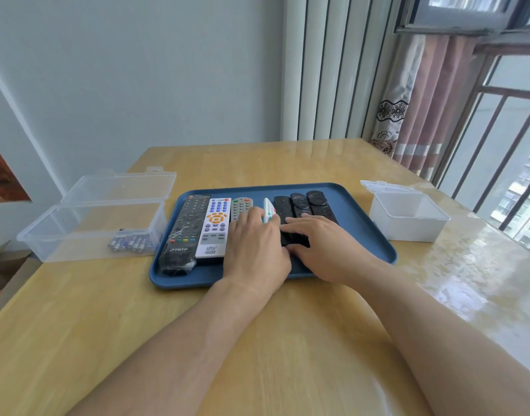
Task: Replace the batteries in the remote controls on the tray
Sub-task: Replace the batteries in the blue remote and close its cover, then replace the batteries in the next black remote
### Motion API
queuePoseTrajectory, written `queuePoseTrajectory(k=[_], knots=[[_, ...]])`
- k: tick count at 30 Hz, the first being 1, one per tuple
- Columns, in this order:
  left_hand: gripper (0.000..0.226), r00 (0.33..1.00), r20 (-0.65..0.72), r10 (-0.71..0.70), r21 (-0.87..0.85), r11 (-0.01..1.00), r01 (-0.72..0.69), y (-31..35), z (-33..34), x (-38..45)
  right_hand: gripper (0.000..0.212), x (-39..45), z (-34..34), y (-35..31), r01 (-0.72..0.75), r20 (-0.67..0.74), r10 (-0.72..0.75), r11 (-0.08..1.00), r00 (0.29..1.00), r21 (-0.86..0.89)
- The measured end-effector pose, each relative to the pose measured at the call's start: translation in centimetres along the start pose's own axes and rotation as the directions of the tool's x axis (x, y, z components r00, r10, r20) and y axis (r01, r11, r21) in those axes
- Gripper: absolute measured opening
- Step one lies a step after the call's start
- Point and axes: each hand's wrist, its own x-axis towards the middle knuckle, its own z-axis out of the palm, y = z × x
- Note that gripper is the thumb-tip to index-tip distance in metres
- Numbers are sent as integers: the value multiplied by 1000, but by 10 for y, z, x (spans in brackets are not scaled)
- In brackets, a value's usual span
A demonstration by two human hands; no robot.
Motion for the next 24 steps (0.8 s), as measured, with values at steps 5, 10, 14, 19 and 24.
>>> queuePoseTrajectory(k=[5,10,14,19,24], knots=[[38,1000,-25,8,104,995,-6,2,-2,0,45,0,-2,-1,7,9,-7,1000,1000,-3],[33,1000,-30,4,132,991,0,0,-1,-1,45,0,-3,-2,-6,21,6,1000,1000,-18],[39,1000,-17,-10,156,988,12,0,-1,-2,45,-1,-3,-3,-9,26,10,1000,1000,-23],[48,997,54,-53,145,988,44,-5,-1,0,46,0,-3,-2,-10,28,11,999,1000,-41],[62,997,63,-54,119,992,46,-7,-2,2,44,-1,-6,-4,-1,48,3,999,999,-38]])
